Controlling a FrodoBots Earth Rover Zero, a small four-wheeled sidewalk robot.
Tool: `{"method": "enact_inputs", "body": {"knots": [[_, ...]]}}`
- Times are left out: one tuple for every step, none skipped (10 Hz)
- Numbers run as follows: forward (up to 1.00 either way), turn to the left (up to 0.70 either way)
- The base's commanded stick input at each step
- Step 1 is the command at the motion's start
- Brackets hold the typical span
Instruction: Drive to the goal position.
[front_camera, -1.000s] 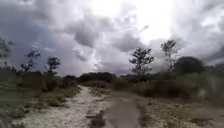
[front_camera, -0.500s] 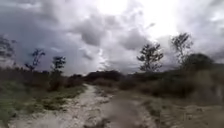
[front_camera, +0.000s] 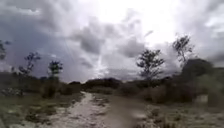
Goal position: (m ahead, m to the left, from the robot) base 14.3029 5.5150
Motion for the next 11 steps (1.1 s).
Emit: {"method": "enact_inputs", "body": {"knots": [[0.85, 0.24], [0.85, 0.33], [0.85, 0.34], [0.85, 0.26], [0.85, 0.0], [0.85, 0.0], [0.85, 0.0], [0.85, 0.0], [0.85, 0.0], [0.85, 0.0], [0.85, 0.15]]}}
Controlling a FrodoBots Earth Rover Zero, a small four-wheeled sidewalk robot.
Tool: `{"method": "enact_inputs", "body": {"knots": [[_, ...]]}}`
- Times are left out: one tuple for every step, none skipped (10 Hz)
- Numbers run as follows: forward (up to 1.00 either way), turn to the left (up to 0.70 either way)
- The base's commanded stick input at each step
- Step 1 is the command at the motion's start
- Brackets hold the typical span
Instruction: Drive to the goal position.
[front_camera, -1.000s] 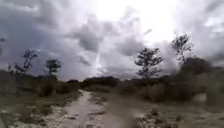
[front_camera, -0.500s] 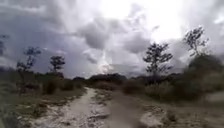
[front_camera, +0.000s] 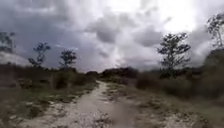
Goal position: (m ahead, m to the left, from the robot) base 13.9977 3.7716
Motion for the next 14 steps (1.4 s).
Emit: {"method": "enact_inputs", "body": {"knots": [[0.85, 0.33], [0.85, 0.17], [0.85, 0.0], [0.85, 0.0], [0.85, 0.0], [0.85, 0.0], [0.85, 0.0], [0.85, 0.04], [0.85, 0.26], [0.85, 0.34], [0.85, 0.24], [0.85, 0.0], [0.85, 0.0], [0.85, 0.0]]}}
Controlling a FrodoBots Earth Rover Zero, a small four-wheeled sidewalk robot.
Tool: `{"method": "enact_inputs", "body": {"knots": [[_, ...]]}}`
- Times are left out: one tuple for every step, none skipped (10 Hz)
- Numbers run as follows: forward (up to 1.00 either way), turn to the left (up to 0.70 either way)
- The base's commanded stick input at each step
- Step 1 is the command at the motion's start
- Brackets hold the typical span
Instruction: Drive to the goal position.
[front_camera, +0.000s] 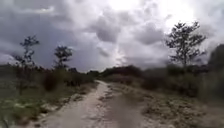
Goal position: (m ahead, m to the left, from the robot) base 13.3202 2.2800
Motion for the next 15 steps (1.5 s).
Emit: {"method": "enact_inputs", "body": {"knots": [[0.85, 0.0], [0.85, 0.0], [0.85, 0.0], [0.85, 0.24], [0.85, 0.33], [0.85, 0.11], [0.85, 0.02], [0.85, 0.0], [0.85, 0.0], [0.85, 0.0], [0.85, 0.0], [0.85, 0.0], [0.85, 0.0], [0.85, 0.0], [0.85, 0.0]]}}
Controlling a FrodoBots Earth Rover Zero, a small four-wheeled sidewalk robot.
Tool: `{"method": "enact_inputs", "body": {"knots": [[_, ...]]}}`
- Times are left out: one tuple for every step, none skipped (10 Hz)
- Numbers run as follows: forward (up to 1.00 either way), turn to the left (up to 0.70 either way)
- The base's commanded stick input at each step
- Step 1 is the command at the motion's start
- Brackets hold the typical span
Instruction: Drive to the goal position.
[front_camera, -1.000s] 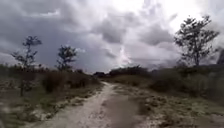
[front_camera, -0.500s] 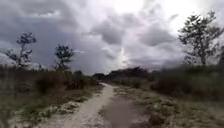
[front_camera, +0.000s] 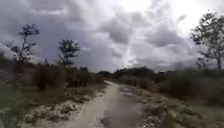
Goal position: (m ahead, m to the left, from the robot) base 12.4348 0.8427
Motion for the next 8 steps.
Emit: {"method": "enact_inputs", "body": {"knots": [[0.85, 0.0], [0.85, 0.0], [0.85, 0.0], [0.85, 0.0], [0.85, 0.0], [0.85, 0.0], [0.85, 0.0], [0.85, 0.0]]}}
